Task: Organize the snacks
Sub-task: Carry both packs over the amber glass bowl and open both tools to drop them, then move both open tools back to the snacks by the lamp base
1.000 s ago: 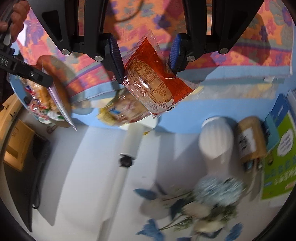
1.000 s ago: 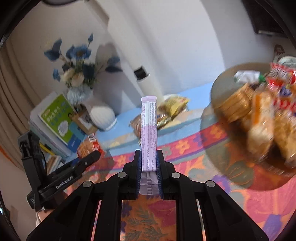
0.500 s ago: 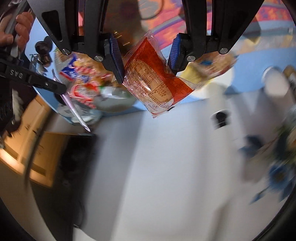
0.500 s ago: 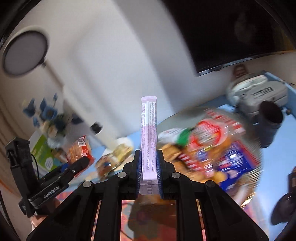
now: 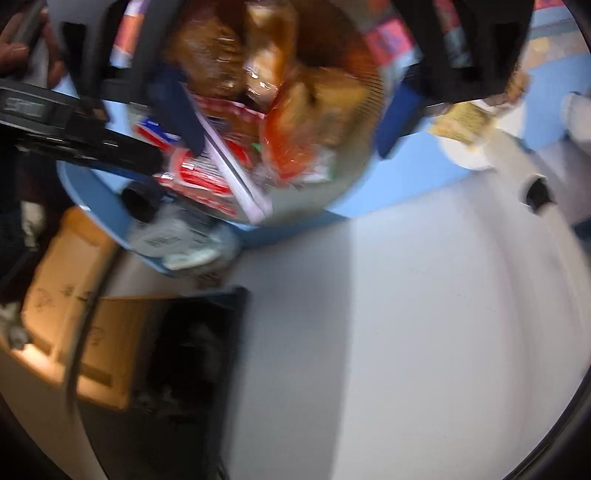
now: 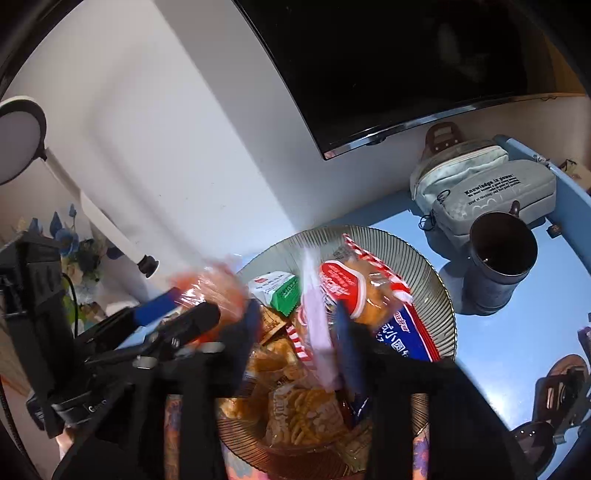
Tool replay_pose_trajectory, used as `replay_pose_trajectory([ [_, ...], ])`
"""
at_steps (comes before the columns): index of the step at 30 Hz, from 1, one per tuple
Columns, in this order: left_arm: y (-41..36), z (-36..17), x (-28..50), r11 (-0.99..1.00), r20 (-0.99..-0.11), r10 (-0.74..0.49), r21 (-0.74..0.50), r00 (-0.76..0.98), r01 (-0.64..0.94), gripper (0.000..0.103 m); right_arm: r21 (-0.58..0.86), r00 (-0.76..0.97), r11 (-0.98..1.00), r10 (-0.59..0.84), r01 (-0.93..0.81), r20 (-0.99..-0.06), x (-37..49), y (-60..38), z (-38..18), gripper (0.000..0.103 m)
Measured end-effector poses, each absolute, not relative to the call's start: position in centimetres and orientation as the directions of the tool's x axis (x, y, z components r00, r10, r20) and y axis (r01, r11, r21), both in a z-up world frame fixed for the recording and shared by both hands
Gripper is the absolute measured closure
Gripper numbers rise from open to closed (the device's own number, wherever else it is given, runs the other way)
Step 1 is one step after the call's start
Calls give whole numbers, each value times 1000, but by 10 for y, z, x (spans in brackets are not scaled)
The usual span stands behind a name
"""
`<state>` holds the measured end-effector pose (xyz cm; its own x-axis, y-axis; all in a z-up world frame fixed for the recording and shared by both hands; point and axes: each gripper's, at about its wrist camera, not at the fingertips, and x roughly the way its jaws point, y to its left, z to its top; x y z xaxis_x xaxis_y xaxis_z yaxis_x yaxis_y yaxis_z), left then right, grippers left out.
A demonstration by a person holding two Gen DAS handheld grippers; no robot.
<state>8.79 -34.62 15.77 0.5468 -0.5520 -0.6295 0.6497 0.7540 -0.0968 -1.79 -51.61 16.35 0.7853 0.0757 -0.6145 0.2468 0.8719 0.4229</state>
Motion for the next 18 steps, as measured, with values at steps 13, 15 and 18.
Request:
replay_pose_trajectory([
  [13,-262,156,115,844,-618,-433,-23,656,536,6,398,794,909,148,126,-590,13,-437,177,35],
  [15,-244,156,121,859,-615,-416,-24,670,511,6,392,793,915,163,102,-587,22,-420,177,35],
  [18,-212,150,134,881,-619,-388,-32,682,472,6,381,786,922,187,66,-589,39,-391,175,35],
])
